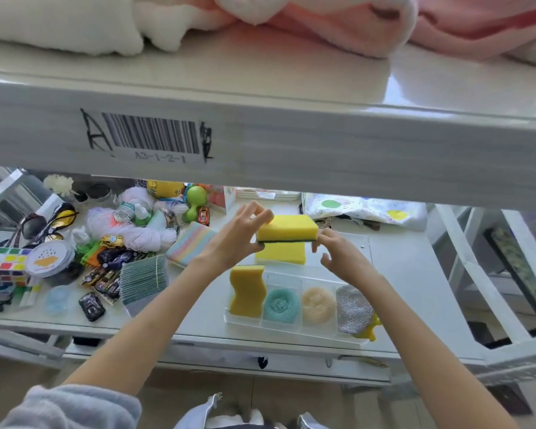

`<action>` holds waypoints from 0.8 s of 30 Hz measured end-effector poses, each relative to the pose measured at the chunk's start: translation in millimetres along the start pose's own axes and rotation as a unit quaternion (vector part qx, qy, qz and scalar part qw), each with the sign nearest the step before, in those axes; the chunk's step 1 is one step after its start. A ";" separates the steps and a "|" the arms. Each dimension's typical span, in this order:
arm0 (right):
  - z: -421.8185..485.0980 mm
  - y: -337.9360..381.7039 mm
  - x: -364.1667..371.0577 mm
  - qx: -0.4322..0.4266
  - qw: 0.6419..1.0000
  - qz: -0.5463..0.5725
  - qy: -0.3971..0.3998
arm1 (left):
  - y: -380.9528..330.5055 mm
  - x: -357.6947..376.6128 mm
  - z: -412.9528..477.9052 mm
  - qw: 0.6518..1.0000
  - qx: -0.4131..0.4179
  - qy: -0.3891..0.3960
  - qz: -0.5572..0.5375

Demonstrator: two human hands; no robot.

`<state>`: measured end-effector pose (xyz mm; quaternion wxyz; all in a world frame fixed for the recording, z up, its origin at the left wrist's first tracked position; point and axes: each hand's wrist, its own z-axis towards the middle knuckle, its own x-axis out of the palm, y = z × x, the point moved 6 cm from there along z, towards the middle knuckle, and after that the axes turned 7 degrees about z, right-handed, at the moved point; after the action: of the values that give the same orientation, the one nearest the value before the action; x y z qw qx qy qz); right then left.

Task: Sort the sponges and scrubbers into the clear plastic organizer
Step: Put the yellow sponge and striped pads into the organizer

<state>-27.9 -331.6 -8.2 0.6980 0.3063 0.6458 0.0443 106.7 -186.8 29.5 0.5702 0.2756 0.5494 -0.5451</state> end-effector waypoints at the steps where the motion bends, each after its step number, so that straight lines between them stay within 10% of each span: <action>1: -3.3 -6.4 -4.5 0.015 1.000 0.005 -0.007 | 0.0 6.2 0.0 1.000 0.002 0.014 0.005; 10: 2.1 -12.3 -29.1 0.046 0.999 -0.012 -0.008 | 29.3 23.7 -11.1 0.994 -0.041 0.090 0.036; 24: 109.5 114.0 33.2 -0.001 0.999 -0.010 0.037 | 177.4 46.0 -47.4 0.901 -0.355 0.241 0.060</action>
<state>117.2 -264.8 15.7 0.6744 0.2973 0.6741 0.0487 246.1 -113.1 -75.2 0.5121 0.2106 0.8094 -0.1957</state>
